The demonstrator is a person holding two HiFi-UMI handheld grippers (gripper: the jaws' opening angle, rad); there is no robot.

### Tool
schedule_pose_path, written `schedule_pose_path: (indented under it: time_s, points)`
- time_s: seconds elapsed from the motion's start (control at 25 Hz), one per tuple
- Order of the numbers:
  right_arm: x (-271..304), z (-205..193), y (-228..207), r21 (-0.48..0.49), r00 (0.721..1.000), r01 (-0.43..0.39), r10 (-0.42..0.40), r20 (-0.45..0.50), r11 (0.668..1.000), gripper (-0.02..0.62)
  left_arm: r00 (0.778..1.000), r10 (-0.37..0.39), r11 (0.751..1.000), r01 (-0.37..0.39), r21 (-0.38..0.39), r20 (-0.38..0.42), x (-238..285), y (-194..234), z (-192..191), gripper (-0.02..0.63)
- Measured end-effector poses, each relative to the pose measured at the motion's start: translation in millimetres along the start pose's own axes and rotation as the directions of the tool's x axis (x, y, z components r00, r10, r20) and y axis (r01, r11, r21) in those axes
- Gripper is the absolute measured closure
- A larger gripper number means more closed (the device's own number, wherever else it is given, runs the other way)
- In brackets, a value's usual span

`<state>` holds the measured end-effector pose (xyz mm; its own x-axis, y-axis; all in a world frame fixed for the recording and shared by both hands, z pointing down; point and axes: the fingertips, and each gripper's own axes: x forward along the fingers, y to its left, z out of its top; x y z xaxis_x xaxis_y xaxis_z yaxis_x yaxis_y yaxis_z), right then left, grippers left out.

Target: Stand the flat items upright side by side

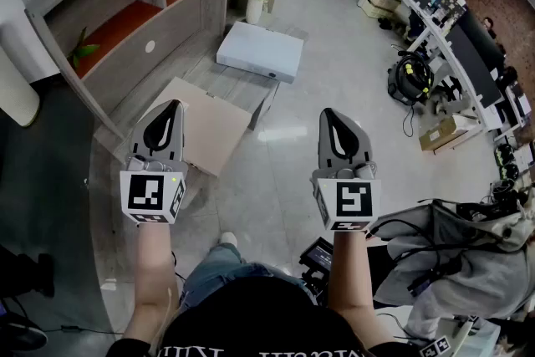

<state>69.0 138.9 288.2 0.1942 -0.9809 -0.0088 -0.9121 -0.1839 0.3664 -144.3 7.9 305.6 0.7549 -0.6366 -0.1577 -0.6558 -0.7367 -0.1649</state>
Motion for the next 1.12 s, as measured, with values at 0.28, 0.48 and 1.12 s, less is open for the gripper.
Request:
schedule_pose_path:
  time_s: [0.28,0.48,1.12]
  points:
    - [-29,0,-2,0.001,1.000,-0.005,0.005,-0.007,1.000,0.581,1.000,-0.016,1.000,0.016,0.006,-0.007,-8,-21,12,0.594]
    - [-46,-4,-7,0.027,1.000,-0.007,0.007,-0.017,1.000,0.581,1.000,-0.015,1.000,0.015,0.014,-0.015,-14,-38,23,0.594]
    - [-43,-42,-7,0.070,0.992,-0.034,0.042,-0.120,0.997,0.199,0.998,0.017,1.000,-0.016,0.021,-0.053,-21,-55,20,0.594]
